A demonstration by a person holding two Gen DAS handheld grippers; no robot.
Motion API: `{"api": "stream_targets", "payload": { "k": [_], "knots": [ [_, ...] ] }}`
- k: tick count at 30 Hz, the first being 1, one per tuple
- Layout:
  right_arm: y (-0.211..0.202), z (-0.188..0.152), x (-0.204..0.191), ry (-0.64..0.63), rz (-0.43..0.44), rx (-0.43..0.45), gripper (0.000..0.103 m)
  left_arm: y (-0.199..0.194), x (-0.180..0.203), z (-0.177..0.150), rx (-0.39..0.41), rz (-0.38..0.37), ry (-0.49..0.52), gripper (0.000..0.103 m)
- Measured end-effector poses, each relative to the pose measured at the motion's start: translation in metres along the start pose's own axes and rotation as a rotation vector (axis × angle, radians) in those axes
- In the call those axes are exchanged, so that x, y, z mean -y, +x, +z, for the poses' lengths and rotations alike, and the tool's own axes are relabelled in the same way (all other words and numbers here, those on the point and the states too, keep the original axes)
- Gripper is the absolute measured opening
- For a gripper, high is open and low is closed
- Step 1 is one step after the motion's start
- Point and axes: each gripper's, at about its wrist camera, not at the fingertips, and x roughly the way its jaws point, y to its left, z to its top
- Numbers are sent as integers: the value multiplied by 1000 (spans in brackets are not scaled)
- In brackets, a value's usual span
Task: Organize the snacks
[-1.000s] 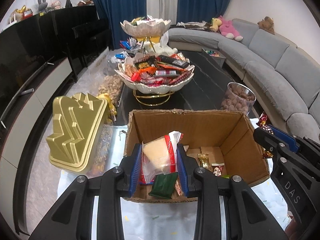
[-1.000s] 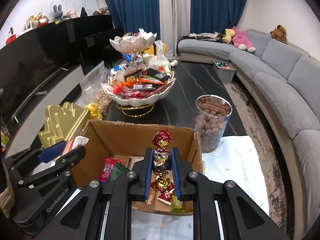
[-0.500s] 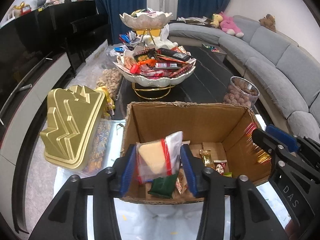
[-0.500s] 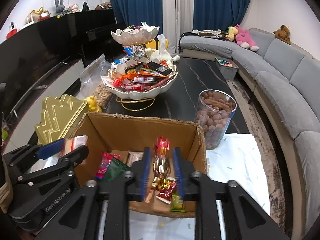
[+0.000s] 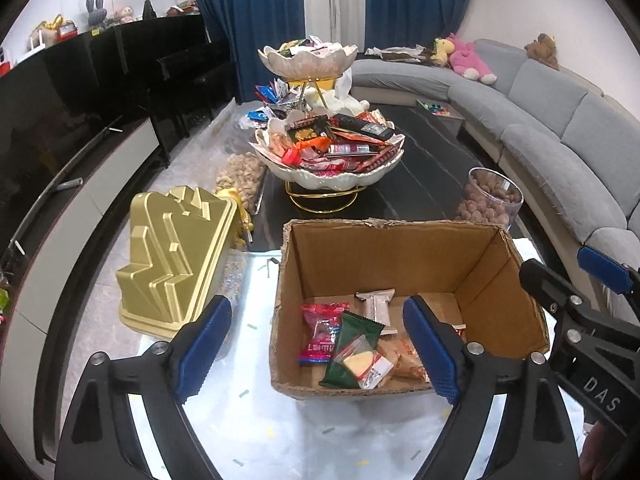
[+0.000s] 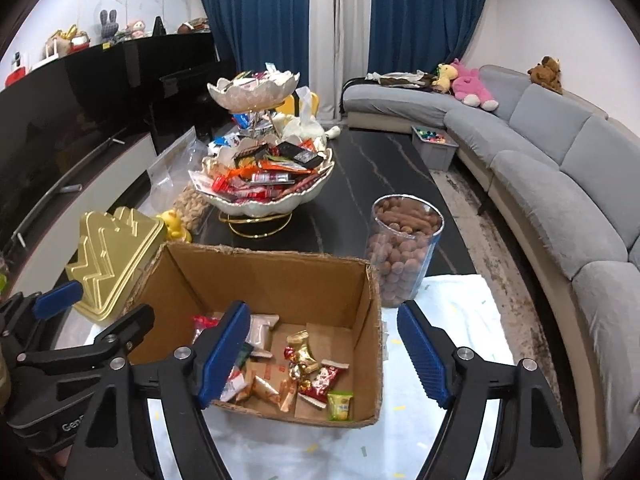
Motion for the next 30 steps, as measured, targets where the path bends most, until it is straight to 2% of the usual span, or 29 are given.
{"api": "stream_targets", "payload": {
  "k": [11, 20, 27, 30],
  "knots": [
    [-35, -1, 0, -5, -4, 45, 77, -32, -3, -7, 31, 19, -2, 89],
    [-72, -9, -1, -18, 0, 78, 77, -72, -3, -13, 91, 41, 19, 90],
    [-98, -19, 5, -12, -3, 93, 77, -103, 0, -25, 131, 48, 29, 100],
    [-110, -25, 9, -12, -6, 104, 83, -114, 3, -31, 133, 56, 35, 102]
  ]
}}
